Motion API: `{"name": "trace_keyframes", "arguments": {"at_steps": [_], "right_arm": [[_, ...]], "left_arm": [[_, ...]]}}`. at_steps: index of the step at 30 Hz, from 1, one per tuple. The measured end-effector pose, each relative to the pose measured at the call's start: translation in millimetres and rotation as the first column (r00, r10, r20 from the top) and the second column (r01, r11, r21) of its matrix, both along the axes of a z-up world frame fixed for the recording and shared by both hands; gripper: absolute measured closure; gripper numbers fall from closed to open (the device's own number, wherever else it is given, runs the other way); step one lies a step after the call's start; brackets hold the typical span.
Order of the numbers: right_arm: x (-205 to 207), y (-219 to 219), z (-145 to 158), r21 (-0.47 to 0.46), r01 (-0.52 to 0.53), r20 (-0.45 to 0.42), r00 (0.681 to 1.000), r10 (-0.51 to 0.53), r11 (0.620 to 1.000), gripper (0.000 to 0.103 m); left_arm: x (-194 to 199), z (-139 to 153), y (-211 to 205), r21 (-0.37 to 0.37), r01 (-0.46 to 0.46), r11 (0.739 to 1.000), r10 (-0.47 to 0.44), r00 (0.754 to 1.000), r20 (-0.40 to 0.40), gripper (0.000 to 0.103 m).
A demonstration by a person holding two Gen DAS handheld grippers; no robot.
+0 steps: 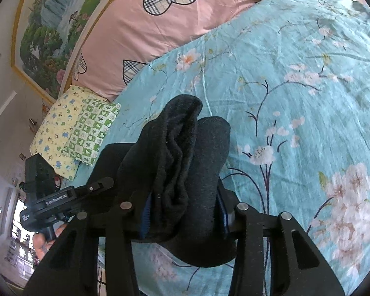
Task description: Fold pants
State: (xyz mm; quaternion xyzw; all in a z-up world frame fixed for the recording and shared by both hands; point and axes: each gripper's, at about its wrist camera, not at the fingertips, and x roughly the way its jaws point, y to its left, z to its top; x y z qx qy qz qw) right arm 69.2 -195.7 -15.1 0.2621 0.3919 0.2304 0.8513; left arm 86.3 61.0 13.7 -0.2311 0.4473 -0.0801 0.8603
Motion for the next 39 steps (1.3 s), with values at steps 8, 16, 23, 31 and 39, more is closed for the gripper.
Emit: {"name": "trace_keyframes", "arguments": {"at_steps": [8,16,23,31,39], "right_arm": [[4,11,18,0.011,-0.026,0.030,0.999,0.026,1.000,0.059],[23,37,33,0.010,-0.079,0.059,0.995,0.078,0.997,0.059],[41,60,38,0.007,-0.135,0.070,0.989,0.134,0.991,0.059],[64,87,39,0.004,-0.185,0.072,0.980,0.184,0.983,0.059],[94,117,36,-0.012,-0.246,0.066,0.967,0.246,0.969,0.059]], "left_arm": [[-12,34,1,0.071,-0.019,0.997,0.013,0.997,0.081,0.073],[-15,52,22,0.106,-0.074,0.992,0.061,0.991,0.117,0.073],[-13,55,47,0.121,-0.129,0.984,0.114,0.986,0.123,0.073],[-9,54,67,0.138,-0.176,0.975,0.158,0.979,0.131,0.073],[-1,46,93,0.137,-0.239,0.961,0.224,0.968,0.114,0.073]]}}
